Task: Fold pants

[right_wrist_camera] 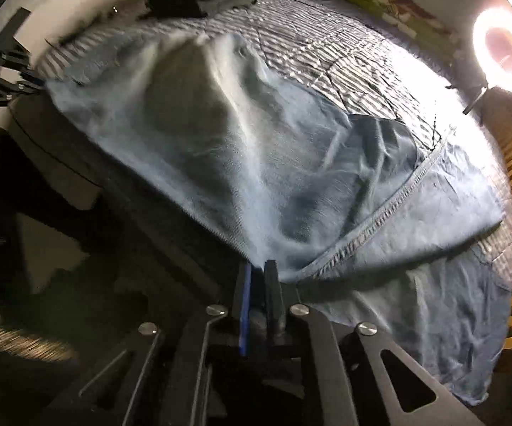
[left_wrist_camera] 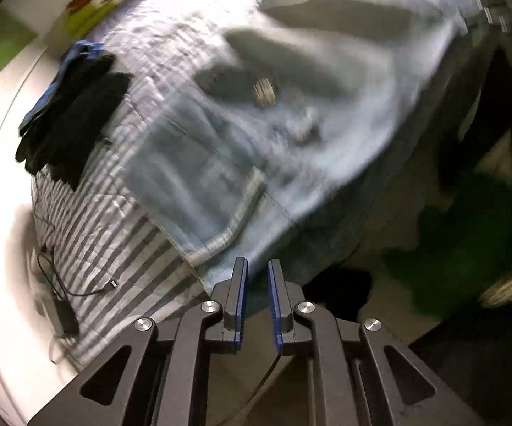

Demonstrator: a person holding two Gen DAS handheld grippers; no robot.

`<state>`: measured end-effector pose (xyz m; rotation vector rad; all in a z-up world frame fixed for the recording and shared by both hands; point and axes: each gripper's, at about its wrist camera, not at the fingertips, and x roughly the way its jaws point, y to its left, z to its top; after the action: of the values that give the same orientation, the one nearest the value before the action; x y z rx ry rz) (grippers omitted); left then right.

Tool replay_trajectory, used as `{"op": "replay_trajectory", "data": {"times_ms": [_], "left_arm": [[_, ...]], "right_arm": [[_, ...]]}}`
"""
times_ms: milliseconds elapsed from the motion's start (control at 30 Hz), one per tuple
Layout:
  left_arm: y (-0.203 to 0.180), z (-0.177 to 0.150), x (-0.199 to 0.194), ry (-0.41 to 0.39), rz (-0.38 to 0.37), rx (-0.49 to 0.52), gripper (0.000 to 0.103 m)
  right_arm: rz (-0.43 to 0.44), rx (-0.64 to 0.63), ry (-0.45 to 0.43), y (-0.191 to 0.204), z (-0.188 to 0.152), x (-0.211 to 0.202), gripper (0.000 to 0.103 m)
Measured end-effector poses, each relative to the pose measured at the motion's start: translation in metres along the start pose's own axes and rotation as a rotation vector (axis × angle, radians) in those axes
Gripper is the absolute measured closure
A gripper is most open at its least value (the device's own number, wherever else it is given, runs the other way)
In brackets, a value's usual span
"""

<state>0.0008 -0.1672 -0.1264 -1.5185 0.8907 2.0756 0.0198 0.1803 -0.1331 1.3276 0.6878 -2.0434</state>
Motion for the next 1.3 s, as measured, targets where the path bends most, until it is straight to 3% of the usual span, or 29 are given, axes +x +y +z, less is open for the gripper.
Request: {"op": "replay_trajectory", "data": {"times_ms": [100,167,267,367,433,500,667,867,967,1133,1200,1233,1300], "left_arm": [[0.017,0.030,-0.030,-0.107,-0.048,-0.111,0.081],[0.019,0.063,-0.038,-0.179,-0.097,-0.157,0.078],[0.008,0.114,-0.028,-0.232,-0.193,-0.225,0.063],[-0.013,0.160,-0.004,-0.214,-0.259,-0.236,0.060],[-0.030,0.182,0.015,-0.199,-0.287,-0.209,0.060],[-0.049,0.195,0.031,-0.175,-0.290,-0.187,0.060],[-0.070,0.205,0.073,-0.107,-0.326,-0.182,0.060],[-0.065,0.209,0.085,-0.091,-0.338,-0.200,0.059],[-0.064,0.210,0.086,-0.089,-0.340,-0.197,0.059],[-0.058,0.211,0.090,-0.090,-0.354,-0.204,0.059],[-0.059,0.211,0.090,-0.090,-0.347,-0.198,0.059],[-0.059,0.210,0.090,-0.093,-0.343,-0.193,0.059],[-0.061,0.208,0.088,-0.094,-0.332,-0.184,0.059]], "right_arm": [[0.042,0.073,-0.055,-0.027,-0.004,-0.035,0.092],[-0.001,0.194,-0.112,-0.063,0.000,-0.053,0.089],[-0.098,0.396,-0.133,-0.129,0.015,-0.054,0.085],[-0.148,0.560,-0.106,-0.190,0.037,-0.040,0.082],[-0.108,0.689,-0.109,-0.236,0.054,-0.028,0.081],[-0.075,0.790,-0.116,-0.275,0.076,-0.011,0.073],[-0.160,0.856,-0.126,-0.334,0.140,0.043,0.064],[-0.159,0.985,-0.066,-0.395,0.186,0.127,0.064],[-0.210,0.975,-0.024,-0.401,0.196,0.147,0.064],[-0.188,0.946,0.030,-0.403,0.193,0.177,0.064],[-0.205,0.937,-0.007,-0.401,0.189,0.176,0.064],[-0.207,0.940,-0.022,-0.402,0.187,0.175,0.066],[-0.221,0.964,-0.032,-0.405,0.180,0.172,0.087]]}}
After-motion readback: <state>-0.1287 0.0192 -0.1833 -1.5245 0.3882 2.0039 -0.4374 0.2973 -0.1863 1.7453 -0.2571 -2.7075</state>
